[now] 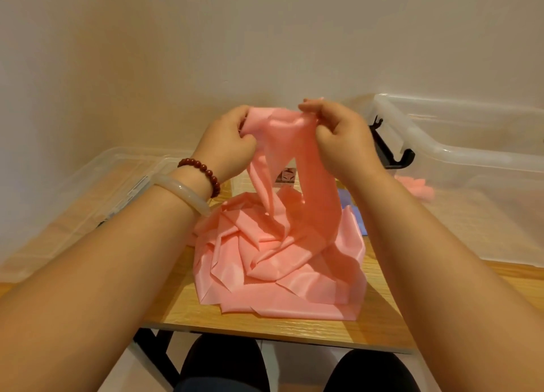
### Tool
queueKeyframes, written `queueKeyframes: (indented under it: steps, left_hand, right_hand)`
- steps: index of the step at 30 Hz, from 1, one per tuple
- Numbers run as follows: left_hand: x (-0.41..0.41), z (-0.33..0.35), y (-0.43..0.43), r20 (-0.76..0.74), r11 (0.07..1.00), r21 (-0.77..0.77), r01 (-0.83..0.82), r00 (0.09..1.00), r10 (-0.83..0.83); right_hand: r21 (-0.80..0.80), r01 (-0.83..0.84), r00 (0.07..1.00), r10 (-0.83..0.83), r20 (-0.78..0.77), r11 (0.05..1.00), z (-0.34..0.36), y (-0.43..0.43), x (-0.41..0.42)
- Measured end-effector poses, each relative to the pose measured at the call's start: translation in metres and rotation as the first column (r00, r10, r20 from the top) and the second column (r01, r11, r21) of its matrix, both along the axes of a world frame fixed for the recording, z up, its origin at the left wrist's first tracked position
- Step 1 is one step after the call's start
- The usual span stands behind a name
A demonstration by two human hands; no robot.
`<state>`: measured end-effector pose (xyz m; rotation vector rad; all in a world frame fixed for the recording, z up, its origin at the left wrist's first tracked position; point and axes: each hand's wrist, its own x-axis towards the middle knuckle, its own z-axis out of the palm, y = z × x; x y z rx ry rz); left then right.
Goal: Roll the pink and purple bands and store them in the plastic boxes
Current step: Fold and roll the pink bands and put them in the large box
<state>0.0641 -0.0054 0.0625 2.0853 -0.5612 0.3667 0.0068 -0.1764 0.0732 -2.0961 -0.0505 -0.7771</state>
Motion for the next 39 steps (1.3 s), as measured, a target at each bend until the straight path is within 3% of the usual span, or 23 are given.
queueKeyframes:
  steps: [3, 7, 10, 12, 15, 18, 21, 24, 27, 33, 39]
  left_hand:
    - [-0.007, 0.000, -0.004, -0.006, 0.996, -0.040, 0.077, 0.997, -0.077]
    - [-0.007, -0.004, -0.009, 0.061, 0.965, 0.199, 0.171, 0.981, -0.186]
    - [-0.001, -0.018, -0.012, 0.048, 0.922, 0.351, 0.162, 0.980, -0.191]
    - [0.003, -0.025, -0.012, 0.151, 0.931, 0.352, 0.093, 0.976, -0.154]
    - [0.005, -0.029, -0.011, 0.300, 0.954, 0.298, 0.024, 0.947, -0.118]
    - [0.005, -0.032, -0.008, 0.369, 0.941, 0.338, 0.009, 0.919, -0.141]
    - [-0.002, -0.038, -0.001, 0.415, 0.880, 0.473, 0.049, 0.868, -0.271]
    - [-0.014, -0.050, 0.008, 0.379, 0.813, 0.573, 0.098, 0.848, -0.370]
    - [-0.023, -0.057, 0.015, 0.314, 0.781, 0.614, 0.113, 0.873, -0.372]
    - [-0.036, -0.046, 0.012, 0.284, 0.874, 0.471, 0.123, 0.916, -0.282]
    - [-0.039, -0.051, -0.015, 0.136, 0.830, 0.477, 0.289, 0.909, -0.395]
  right_hand:
    - [-0.004, -0.085, 0.996, 0.085, -0.031, 0.996, -0.010, 0.006, 0.000]
    - [0.029, -0.204, 0.969, 0.206, -0.135, 0.979, -0.018, 0.006, 0.001]
    - [0.010, -0.116, 0.985, 0.116, -0.131, 0.993, -0.024, 0.001, -0.003]
    - [0.011, -0.041, 0.998, 0.042, -0.039, 0.999, -0.032, -0.002, -0.009]
    - [-0.138, 0.150, 0.989, -0.147, 0.035, 0.979, -0.049, -0.006, -0.019]
    - [-0.301, 0.220, 0.944, -0.280, -0.175, 0.928, -0.067, -0.006, -0.031]
    - [-0.403, 0.241, 0.862, -0.386, -0.329, 0.883, -0.080, -0.005, -0.040]
    - [-0.327, 0.277, 0.848, -0.389, -0.359, 0.904, -0.087, -0.006, -0.044]
    - [-0.205, 0.292, 0.892, -0.344, -0.295, 0.934, -0.083, -0.007, -0.048]
    - [0.115, 0.240, 0.947, -0.206, -0.246, 0.964, -0.074, -0.009, -0.053]
    - [0.272, 0.019, 0.997, 0.003, -0.080, 0.962, -0.070, -0.002, -0.054]
